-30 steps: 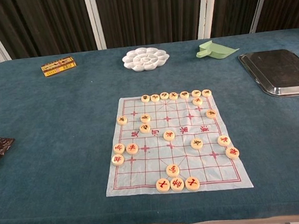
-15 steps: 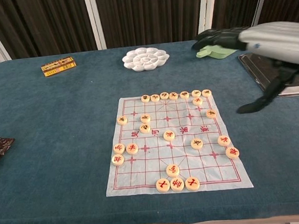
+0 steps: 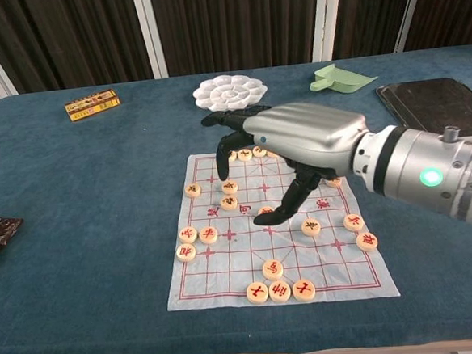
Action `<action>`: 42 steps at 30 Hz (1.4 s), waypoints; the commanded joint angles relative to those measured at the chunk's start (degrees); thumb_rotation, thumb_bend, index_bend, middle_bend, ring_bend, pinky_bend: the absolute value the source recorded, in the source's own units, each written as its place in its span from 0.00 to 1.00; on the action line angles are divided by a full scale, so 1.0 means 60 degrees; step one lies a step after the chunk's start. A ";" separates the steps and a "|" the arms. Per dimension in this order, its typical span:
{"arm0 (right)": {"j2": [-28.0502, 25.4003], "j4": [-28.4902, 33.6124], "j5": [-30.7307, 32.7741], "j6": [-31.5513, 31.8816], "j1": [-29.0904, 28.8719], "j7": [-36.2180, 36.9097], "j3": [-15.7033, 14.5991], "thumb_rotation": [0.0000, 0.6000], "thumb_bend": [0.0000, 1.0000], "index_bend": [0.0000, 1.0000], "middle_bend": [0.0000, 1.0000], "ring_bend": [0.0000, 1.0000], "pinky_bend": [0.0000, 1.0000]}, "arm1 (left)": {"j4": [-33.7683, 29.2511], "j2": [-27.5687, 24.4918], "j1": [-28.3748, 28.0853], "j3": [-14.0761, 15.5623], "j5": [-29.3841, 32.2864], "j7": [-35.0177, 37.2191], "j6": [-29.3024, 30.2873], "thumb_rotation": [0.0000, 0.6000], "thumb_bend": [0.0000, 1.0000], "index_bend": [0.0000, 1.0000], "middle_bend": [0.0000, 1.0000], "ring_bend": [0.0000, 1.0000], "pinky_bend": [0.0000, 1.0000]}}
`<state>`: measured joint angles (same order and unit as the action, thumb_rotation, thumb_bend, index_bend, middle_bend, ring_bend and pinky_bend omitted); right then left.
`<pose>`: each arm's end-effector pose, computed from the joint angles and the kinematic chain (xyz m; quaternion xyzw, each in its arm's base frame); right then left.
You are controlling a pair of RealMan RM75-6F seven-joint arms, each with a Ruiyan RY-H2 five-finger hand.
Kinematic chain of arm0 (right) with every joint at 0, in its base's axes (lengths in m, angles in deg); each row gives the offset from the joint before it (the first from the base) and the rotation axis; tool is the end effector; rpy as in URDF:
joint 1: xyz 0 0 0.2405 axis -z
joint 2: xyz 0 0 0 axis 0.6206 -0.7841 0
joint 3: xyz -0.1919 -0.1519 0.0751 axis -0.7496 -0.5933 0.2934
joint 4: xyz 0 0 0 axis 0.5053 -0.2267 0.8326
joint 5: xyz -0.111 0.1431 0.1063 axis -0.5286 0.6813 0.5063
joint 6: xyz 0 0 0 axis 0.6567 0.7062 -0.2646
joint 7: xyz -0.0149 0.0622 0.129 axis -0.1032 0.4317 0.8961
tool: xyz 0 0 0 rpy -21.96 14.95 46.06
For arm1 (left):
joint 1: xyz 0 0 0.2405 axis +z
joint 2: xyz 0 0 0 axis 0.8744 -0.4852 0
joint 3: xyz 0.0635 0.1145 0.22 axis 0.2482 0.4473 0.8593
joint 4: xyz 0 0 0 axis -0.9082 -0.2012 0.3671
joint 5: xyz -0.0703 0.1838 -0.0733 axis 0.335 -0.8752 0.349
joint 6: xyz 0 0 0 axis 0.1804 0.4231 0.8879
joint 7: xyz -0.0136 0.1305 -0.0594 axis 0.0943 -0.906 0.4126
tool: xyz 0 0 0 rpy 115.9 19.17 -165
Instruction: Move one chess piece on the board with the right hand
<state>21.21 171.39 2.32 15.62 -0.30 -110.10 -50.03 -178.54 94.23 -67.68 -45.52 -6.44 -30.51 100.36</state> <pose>-0.0904 -0.2848 -0.0506 0.8080 -0.2788 0.4248 0.2982 -0.3078 0.1794 0.1565 -0.6393 -0.3651 -0.3997 0.5461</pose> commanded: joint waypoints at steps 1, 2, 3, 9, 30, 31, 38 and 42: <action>0.0537 -0.0555 0.0476 -0.0188 -0.0309 -0.0280 0.0178 1.00 0.36 0.50 0.00 0.00 0.00 | -0.0005 -0.0002 -0.0013 0.0017 -0.0020 0.0001 -0.0029 1.00 0.45 0.00 0.00 0.00 0.00; 0.0672 -0.0709 0.0600 -0.0226 -0.0378 -0.0347 0.0219 1.00 0.37 0.50 0.00 0.00 0.00 | -0.0008 -0.0002 -0.0016 0.0025 -0.0033 -0.0003 -0.0035 1.00 0.45 0.00 0.00 0.00 0.00; 0.0841 -0.0908 0.0748 -0.0269 -0.0471 -0.0439 0.0270 1.00 0.38 0.50 0.00 0.00 0.00 | -0.0013 -0.0002 -0.0018 0.0033 -0.0051 -0.0002 -0.0035 1.00 0.45 0.00 0.00 0.00 0.00; 0.1473 -0.1651 0.1234 -0.0398 -0.0838 -0.0717 0.0353 1.00 0.40 0.53 0.02 0.00 0.00 | -0.0009 -0.0026 0.0011 0.0044 -0.0121 0.0065 0.0065 1.00 0.45 0.00 0.00 0.00 0.00; 0.2660 -0.3050 0.2190 -0.0647 -0.1475 -0.1065 0.0154 1.00 0.40 0.57 0.03 0.00 0.00 | 0.0047 -0.0154 0.0047 0.0112 -0.0263 0.0385 0.0171 1.00 0.45 0.00 0.00 0.00 0.00; 0.2699 -0.3106 0.2221 -0.0662 -0.1499 -0.1066 0.0154 1.00 0.40 0.57 0.03 0.00 0.00 | 0.0050 -0.0156 0.0046 0.0110 -0.0260 0.0390 0.0170 1.00 0.45 0.00 0.00 0.00 0.00; 0.2958 -0.3450 0.2343 -0.0808 -0.1676 -0.0865 0.0142 1.00 0.45 0.57 0.03 0.00 0.00 | 0.0088 -0.0163 0.0055 0.0111 -0.0325 0.0456 0.0245 1.00 0.45 0.00 0.00 0.00 0.00; 0.3098 -0.3675 0.2383 -0.0804 -0.1748 -0.0844 0.0126 1.00 0.45 0.57 0.03 0.00 0.00 | 0.0119 -0.0188 0.0071 0.0108 -0.0313 0.0564 0.0276 1.00 0.45 0.00 0.00 0.00 0.00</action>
<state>39.68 149.47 16.55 10.79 -10.70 -115.20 -49.24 -177.85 93.13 -67.27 -44.87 -8.35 -27.17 102.00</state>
